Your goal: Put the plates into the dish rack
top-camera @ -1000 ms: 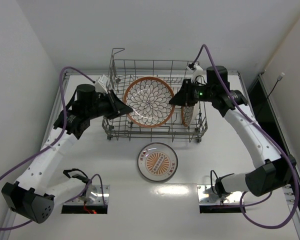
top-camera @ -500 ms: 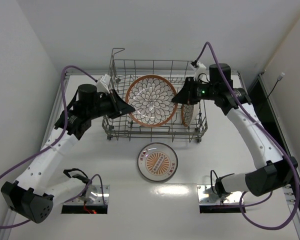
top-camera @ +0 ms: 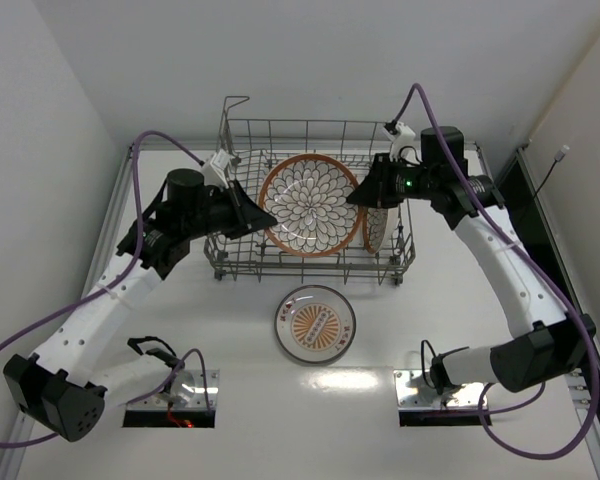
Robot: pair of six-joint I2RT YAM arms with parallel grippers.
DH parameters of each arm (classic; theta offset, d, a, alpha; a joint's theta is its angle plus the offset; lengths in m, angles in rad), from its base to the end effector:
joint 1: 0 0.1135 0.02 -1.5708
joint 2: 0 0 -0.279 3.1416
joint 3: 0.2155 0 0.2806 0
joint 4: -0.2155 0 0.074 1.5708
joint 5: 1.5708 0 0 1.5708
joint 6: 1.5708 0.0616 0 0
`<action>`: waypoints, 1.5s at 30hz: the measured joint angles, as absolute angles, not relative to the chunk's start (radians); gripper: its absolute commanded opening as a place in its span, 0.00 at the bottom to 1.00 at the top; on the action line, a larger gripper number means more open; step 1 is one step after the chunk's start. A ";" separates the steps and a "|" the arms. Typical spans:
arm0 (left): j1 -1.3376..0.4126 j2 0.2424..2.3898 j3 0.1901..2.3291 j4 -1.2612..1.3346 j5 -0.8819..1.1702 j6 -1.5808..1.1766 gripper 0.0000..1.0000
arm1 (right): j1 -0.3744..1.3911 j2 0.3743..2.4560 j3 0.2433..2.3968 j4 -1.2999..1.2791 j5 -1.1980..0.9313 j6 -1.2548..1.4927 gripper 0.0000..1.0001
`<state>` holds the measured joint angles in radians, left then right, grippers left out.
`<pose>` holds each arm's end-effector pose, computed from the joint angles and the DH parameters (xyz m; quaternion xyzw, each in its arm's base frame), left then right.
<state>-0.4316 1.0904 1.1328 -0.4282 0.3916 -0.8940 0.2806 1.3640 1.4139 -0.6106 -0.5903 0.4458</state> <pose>0.2478 -0.1400 0.3832 -0.0807 0.8169 -0.4643 0.3325 0.3167 0.1270 0.3936 -0.0712 0.8461 0.4024 0.3423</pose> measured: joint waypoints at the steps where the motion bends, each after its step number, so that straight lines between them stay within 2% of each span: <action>1: -0.433 1.090 1.134 -0.429 0.391 -0.894 0.00 | 0.280 1.364 1.414 -0.612 -0.591 0.446 0.00; 4: -0.434 1.090 1.134 -0.429 0.390 -0.892 0.01 | 0.279 1.364 1.414 -0.611 -0.591 0.446 0.00; 6: -0.434 1.090 1.134 -0.429 0.390 -0.890 0.08 | 0.279 1.364 1.414 -0.612 -0.588 0.446 0.00; 7: -0.434 1.090 1.134 -0.429 0.391 -0.886 0.24 | 0.279 1.364 1.415 -0.615 -0.587 0.445 0.00; 11: -0.434 1.090 1.160 -0.429 0.393 -0.871 0.58 | 0.279 1.365 1.448 -0.689 -0.550 0.410 0.00; 13: -0.434 1.091 1.195 -0.434 0.380 -0.864 0.66 | 0.279 1.370 1.491 -0.757 -0.510 0.388 0.00; 18: -0.434 1.092 1.266 -0.457 0.336 -0.838 0.69 | 0.277 1.376 1.641 -0.894 -0.371 0.350 0.00; 23: -0.425 1.117 1.340 -0.563 0.244 -0.778 0.69 | 0.274 1.429 1.880 -1.053 -0.197 0.319 0.00; 27: -0.396 1.134 1.428 -0.685 0.120 -0.707 0.77 | 0.276 1.517 2.090 -1.177 -0.019 0.309 0.00; 32: -0.275 1.142 1.512 -0.777 0.026 -0.604 0.79 | 0.277 1.569 2.139 -1.268 0.189 0.300 0.00; 38: -0.135 1.153 1.460 -0.801 -0.020 -0.515 0.80 | 0.288 1.629 2.154 -1.382 0.376 0.282 0.00; 45: -0.066 1.167 1.296 -0.799 -0.015 -0.465 0.80 | 0.410 1.728 2.313 -1.434 0.505 0.294 0.00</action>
<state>-0.0658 1.1671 1.2957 -0.7994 -0.0154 -0.4652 0.4095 1.7279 2.3127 -1.4338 0.5049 0.2935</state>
